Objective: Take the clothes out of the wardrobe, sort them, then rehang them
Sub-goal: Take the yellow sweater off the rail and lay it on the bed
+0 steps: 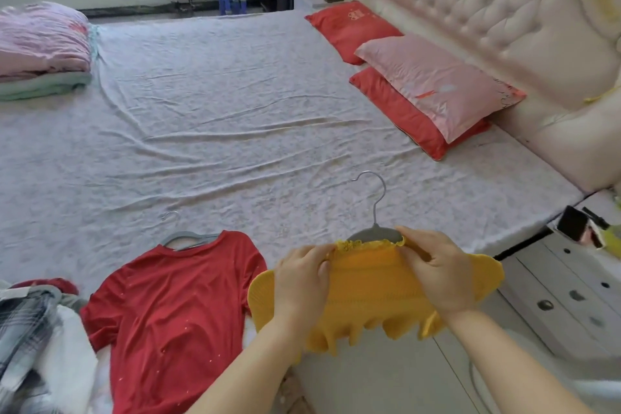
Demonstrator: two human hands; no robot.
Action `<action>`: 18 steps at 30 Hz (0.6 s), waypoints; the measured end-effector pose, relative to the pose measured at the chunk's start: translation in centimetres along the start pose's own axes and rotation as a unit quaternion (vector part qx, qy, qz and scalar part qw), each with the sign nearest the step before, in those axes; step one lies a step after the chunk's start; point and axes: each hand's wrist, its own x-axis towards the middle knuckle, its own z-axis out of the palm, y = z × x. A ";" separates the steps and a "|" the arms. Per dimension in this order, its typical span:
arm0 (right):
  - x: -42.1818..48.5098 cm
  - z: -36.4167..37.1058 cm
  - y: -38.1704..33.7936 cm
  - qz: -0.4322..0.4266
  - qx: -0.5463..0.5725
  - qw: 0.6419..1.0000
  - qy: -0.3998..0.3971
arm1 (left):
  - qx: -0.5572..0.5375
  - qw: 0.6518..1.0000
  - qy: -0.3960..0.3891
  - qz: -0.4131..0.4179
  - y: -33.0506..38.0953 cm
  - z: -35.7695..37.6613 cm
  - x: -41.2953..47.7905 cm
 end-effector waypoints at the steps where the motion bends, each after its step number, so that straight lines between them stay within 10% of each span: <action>1: 1.4 0.6 0.7 0.004 -0.001 1.000 -0.006 | 0.001 1.000 -0.005 -0.006 -0.1 0.4 1.6; 18: 21.0 15.1 9.1 0.029 0.050 0.981 -0.186 | 0.050 0.988 -0.023 -0.147 -7.5 6.1 21.2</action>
